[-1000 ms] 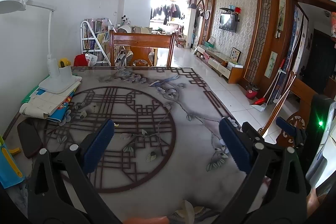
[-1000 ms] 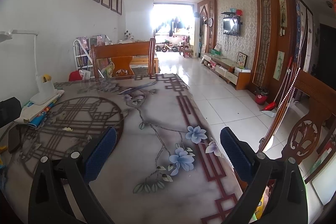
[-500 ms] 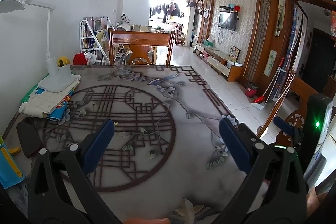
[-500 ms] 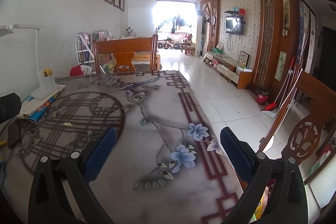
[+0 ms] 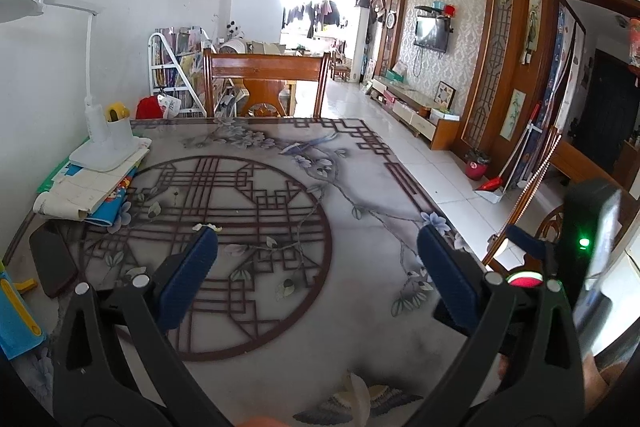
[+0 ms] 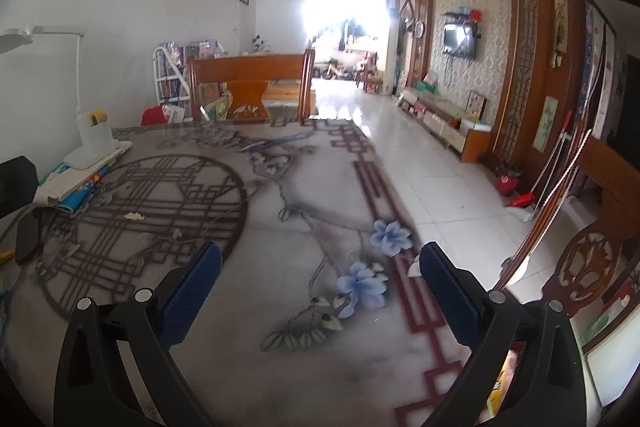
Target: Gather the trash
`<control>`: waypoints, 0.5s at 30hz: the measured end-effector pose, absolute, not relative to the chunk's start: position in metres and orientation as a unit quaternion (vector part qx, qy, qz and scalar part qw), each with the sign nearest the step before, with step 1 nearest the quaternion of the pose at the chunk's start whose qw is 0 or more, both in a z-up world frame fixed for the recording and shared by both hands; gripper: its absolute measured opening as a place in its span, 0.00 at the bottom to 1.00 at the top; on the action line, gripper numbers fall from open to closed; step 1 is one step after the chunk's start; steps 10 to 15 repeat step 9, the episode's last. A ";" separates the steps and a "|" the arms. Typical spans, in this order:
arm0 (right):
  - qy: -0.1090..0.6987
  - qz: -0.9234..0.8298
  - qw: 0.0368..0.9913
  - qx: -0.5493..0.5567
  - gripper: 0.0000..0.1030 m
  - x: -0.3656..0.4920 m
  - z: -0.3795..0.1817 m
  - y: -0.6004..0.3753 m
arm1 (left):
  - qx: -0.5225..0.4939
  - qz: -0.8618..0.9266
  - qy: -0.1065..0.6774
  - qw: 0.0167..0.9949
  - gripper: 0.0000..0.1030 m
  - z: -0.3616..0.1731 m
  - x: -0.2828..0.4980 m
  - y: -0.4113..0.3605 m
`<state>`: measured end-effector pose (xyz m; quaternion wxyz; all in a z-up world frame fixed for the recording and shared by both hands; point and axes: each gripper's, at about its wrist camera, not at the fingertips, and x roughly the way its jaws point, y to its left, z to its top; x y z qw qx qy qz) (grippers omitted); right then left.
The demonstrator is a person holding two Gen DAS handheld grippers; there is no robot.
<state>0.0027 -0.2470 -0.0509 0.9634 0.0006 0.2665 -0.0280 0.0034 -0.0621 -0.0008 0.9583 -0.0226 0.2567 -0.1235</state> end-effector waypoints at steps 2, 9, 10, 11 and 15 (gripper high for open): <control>0.289 -0.021 0.957 0.015 0.93 0.013 -0.061 -0.245 | -0.020 -0.120 0.257 0.959 0.95 -0.001 0.004 -0.064; 0.416 -0.022 0.909 -0.011 0.93 0.068 -0.132 -0.228 | -0.003 -0.085 0.258 0.962 0.95 -0.005 0.010 -0.053; 0.416 -0.022 0.909 -0.011 0.93 0.068 -0.132 -0.228 | -0.003 -0.085 0.258 0.962 0.95 -0.005 0.010 -0.053; 0.416 -0.022 0.909 -0.011 0.93 0.068 -0.132 -0.228 | -0.003 -0.085 0.258 0.962 0.95 -0.005 0.010 -0.053; 0.416 -0.022 0.909 -0.011 0.93 0.068 -0.132 -0.228 | -0.003 -0.085 0.258 0.962 0.95 -0.005 0.010 -0.053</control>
